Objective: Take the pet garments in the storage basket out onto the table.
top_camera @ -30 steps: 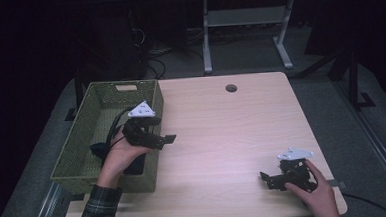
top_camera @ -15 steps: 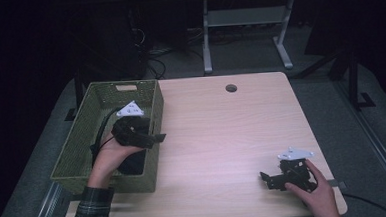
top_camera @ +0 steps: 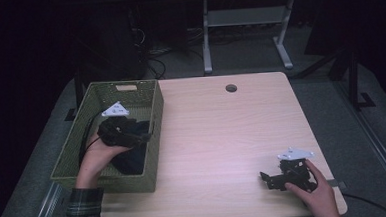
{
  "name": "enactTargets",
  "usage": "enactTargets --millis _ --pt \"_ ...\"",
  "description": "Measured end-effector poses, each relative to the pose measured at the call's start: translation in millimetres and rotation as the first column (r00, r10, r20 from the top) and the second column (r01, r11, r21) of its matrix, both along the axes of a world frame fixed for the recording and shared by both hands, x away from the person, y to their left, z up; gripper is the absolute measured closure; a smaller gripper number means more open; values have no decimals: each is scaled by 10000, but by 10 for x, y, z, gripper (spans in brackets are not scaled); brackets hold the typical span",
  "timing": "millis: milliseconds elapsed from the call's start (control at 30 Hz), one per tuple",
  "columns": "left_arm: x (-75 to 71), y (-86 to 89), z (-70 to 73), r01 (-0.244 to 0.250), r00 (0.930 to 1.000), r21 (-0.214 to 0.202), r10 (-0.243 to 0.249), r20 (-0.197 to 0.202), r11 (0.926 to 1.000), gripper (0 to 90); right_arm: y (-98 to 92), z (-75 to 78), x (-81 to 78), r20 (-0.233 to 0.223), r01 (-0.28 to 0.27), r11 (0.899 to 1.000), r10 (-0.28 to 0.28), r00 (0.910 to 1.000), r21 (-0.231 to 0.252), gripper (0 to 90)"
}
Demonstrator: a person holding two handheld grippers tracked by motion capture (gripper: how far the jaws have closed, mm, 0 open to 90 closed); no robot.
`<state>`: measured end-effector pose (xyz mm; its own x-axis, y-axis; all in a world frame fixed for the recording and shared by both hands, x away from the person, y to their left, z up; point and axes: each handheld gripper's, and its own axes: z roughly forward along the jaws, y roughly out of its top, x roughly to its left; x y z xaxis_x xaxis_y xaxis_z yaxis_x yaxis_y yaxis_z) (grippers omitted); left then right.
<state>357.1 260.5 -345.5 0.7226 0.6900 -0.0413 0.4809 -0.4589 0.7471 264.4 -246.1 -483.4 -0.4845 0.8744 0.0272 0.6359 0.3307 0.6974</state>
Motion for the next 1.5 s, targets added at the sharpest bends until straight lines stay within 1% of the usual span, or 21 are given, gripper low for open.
enactTargets --millis 133,200,300,433,500,700,800,900,933,1033,1133,1200,1233,1333,1433,1500 --pt "0 106 -17 -172 9998 118 173 -66 9998 146 0 0 0 2 4 10000 -4 10000 4 0" --pt "0 156 -30 -342 9994 94 343 -103 9994 146 1 0 0 1 7 10000 -7 10000 9 0" --pt "7 230 -47 -451 9989 232 453 -78 9987 146 1 0 0 -1 12 10000 -12 10000 13 0" --pt "11 324 -74 -740 9971 274 745 -165 9969 143 0 -1 0 6 -1 10000 1 10000 -14 0" --pt "16 366 -95 -827 9963 371 835 -209 9959 141 1 0 0 2 7 10000 -7 10000 9 0" --pt "54 424 -220 -1079 9926 731 1116 -487 9915 139 1 -1 0 3 7 10000 -7 10000 9 0" --pt "76 412 -273 -1027 9918 844 1085 -669 9911 139 1 0 0 -2 9 10000 -9 10000 9 0" --pt "101 388 -331 -830 9915 1070 928 -907 9908 138 1 0 0 3 5 10000 -5 10000 5 0" --pt "106 376 -349 -832 9910 1080 936 -953 9907 139 1 -1 0 3 5 10000 -5 10000 8 0" --pt "129 340 -417 -697 9895 1404 863 -1157 9876 138 1 0 0 1 8 10000 -8 10000 9 0" --pt "145 303 -466 -625 9878 1554 834 -1316 9859 136 1 -1 0 4 6 10000 -6 10000 9 0" --pt "157 283 -490 -450 9877 1630 683 -1405 9856 136 1 -1 0 3 5 10000 -5 10000 9 0" --pt "160 267 -507 -438 9872 1614 675 -1443 9859 136 1 0 0 2 5 10000 -5 10000 9 0" --pt "180 234 -564 -303 9848 1671 580 -1636 9855 136 1 -1 0 4 4 10000 -4 10000 8 0" --pt "196 199 -623 -238 9804 1753 573 -1887 9842 135 1 0 0 3 5 10000 -5 10000 8 0" --pt "207 167 -673 -159 9771 2062 590 -2045 9784 135 1 -1 0 4 5 10000 -5 10000 9 0"
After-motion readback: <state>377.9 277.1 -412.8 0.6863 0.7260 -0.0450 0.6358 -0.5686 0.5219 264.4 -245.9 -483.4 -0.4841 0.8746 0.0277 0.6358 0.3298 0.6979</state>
